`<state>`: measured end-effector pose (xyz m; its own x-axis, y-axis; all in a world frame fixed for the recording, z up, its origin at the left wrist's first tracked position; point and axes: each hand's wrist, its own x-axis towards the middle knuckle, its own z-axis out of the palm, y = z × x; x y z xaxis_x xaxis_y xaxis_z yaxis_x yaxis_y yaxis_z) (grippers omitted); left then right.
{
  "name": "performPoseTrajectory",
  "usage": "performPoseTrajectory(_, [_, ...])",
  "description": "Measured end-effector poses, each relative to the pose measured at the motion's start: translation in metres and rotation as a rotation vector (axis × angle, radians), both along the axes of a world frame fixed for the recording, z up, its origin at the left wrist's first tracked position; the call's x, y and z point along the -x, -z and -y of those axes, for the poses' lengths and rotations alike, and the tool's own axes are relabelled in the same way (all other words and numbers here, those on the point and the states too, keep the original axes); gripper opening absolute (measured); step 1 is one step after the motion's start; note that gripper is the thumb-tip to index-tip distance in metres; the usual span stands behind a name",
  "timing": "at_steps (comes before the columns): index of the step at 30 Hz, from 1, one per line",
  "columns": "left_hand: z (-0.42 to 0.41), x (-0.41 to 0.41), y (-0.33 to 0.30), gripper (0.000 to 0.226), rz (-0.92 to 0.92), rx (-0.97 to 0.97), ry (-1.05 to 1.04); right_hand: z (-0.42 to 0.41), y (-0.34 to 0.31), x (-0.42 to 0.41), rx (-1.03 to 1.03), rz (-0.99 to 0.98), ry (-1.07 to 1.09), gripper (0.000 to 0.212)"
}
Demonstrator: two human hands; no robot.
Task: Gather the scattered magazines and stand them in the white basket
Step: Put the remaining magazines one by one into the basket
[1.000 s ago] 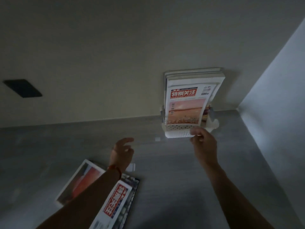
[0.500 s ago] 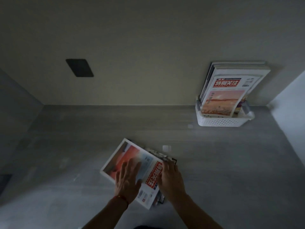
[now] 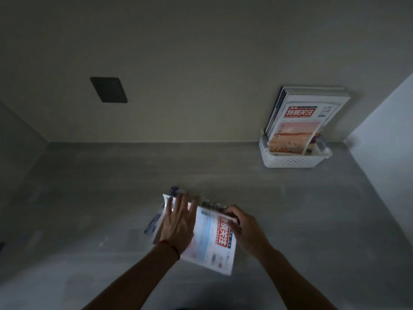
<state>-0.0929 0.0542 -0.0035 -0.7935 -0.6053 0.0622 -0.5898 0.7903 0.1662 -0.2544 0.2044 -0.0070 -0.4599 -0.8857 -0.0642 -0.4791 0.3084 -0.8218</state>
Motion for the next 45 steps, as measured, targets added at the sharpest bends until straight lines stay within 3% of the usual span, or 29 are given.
performPoseTrajectory(2, [0.011, 0.015, -0.015, 0.046, -0.101, -0.035, 0.122, -0.003, -0.02, 0.02, 0.062, 0.025, 0.005, 0.003])
performPoseTrajectory(4, [0.018, 0.031, -0.03, 0.028, -0.152, -0.195, 0.23, -0.003, -0.039, 0.039, 0.101, 0.053, 0.038, 0.005])
performPoseTrajectory(7, [0.019, 0.054, -0.047, 0.02, -0.163, -0.343, 0.241, -0.014, -0.059, 0.066, 0.154, 0.08, 0.143, 0.008])
performPoseTrajectory(10, [0.017, 0.078, -0.062, 0.024, -0.381, -0.4, 0.152, -0.038, -0.065, 0.097, 0.254, 0.077, 0.418, 0.03])
performPoseTrajectory(11, [0.015, 0.087, -0.068, 0.026, -0.448, -0.424, 0.117, -0.043, -0.065, 0.11, 0.304, 0.143, 0.544, 0.036])
performPoseTrajectory(13, [0.009, 0.109, -0.081, 0.026, -0.539, -0.524, 0.055, -0.052, -0.062, 0.132, 0.359, 0.459, 0.692, 0.047])
performPoseTrajectory(14, [0.005, 0.12, -0.088, 0.024, -0.569, -0.589, 0.026, -0.055, -0.063, 0.14, 0.333, 0.596, 0.682, 0.05])
performPoseTrajectory(15, [0.001, 0.132, -0.093, 0.022, -0.594, -0.653, -0.001, -0.058, -0.064, 0.146, 0.277, 0.608, 0.615, 0.056])
performPoseTrajectory(17, [-0.009, 0.158, -0.104, 0.024, -0.648, -0.799, -0.021, -0.067, -0.065, 0.153, 0.222, 0.423, 0.429, 0.061])
performPoseTrajectory(18, [-0.015, 0.171, -0.108, 0.027, -0.662, -0.857, -0.016, -0.07, -0.068, 0.161, 0.215, 0.289, 0.395, 0.052])
performPoseTrajectory(20, [-0.024, 0.2, -0.116, 0.033, -0.676, -0.91, -0.02, -0.073, -0.077, 0.186, 0.233, 0.02, 0.436, 0.024])
performPoseTrajectory(22, [-0.029, 0.23, -0.126, 0.031, -0.692, -0.933, -0.023, -0.073, -0.095, 0.219, 0.272, -0.184, 0.511, 0.021])
performPoseTrajectory(24, [-0.03, 0.26, -0.136, 0.027, -0.692, -0.881, 0.003, -0.072, -0.116, 0.253, 0.321, -0.276, 0.558, 0.021])
performPoseTrajectory(26, [-0.024, 0.287, -0.143, 0.025, -0.63, -0.673, -0.007, -0.07, -0.13, 0.284, 0.346, -0.342, 0.588, 0.021])
performPoseTrajectory(28, [-0.017, 0.309, -0.146, 0.026, -0.597, -0.559, -0.055, -0.063, -0.141, 0.313, 0.343, -0.39, 0.587, 0.022])
performPoseTrajectory(36, [0.001, 0.375, -0.121, 0.017, -0.567, -0.804, -0.37, -0.033, -0.118, 0.376, 0.25, -0.405, 0.554, 0.022])
performPoseTrajectory(45, [0.015, 0.394, -0.068, 0.02, -0.475, -0.917, -0.562, -0.013, -0.054, 0.394, 0.139, -0.239, 0.56, 0.024])
